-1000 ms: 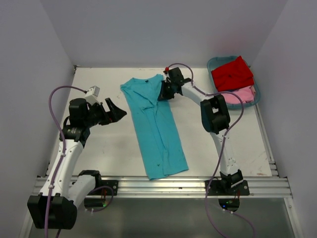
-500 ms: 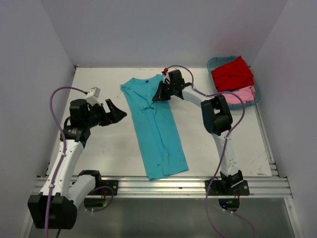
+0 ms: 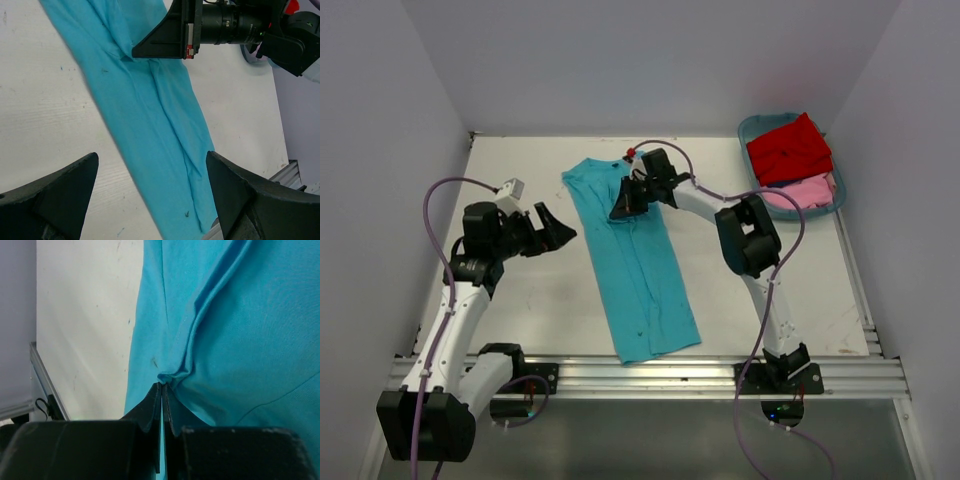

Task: Fold and stack the t-shirts
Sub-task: Rotate the tshirt 90 degrees

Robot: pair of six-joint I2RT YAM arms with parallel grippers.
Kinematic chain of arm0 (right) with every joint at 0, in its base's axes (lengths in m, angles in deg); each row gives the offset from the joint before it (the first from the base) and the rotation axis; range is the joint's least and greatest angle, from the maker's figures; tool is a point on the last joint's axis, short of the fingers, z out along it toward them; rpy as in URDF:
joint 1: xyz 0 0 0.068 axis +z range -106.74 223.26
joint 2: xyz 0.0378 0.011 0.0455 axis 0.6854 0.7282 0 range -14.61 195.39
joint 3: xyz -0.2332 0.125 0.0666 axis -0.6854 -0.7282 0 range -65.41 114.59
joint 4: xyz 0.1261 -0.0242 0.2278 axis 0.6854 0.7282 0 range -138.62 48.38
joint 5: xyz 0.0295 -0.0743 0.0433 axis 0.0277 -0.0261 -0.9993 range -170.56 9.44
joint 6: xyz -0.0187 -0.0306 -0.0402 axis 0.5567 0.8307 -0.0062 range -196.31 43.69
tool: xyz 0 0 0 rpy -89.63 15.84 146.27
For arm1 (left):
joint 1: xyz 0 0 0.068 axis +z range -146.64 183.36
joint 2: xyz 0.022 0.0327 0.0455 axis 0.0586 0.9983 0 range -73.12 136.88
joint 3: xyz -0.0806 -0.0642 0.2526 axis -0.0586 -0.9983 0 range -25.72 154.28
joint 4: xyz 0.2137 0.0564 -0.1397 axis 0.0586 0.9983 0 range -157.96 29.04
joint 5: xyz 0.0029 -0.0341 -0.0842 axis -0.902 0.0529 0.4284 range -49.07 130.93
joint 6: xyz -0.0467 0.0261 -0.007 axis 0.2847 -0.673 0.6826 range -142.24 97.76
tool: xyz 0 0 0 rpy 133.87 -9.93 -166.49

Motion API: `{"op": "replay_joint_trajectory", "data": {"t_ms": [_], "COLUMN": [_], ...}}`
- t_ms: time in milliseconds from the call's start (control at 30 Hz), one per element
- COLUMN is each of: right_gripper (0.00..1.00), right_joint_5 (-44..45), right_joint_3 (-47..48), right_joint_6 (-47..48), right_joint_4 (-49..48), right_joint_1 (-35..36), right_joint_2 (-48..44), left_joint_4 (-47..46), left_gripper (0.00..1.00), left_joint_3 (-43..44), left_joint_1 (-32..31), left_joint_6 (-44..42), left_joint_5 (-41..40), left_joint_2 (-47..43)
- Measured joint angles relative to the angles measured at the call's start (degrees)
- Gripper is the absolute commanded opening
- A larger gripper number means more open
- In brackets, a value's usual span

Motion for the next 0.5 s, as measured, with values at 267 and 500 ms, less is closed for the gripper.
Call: {"op": "replay_joint_trajectory", "data": {"t_ms": [267, 500], "right_gripper": [0.33, 0.60], "right_joint_5": [-0.3, -0.9], "right_joint_3": [1.9, 1.1], "right_joint_6": [4.4, 8.9], "right_joint_4": [5.5, 8.5], "right_joint_1": [1.6, 2.9], "right_joint_2": [0.9, 0.8], "left_joint_4": [-0.1, -3.0], "left_gripper": [0.92, 0.92], "left_joint_3": [-0.6, -2.2], "left_joint_1": [0.0, 0.0], "left_joint_6": [0.0, 0.2], "left_joint_5": [0.0, -0.4], "left_joint_2": [0.0, 1.7]}}
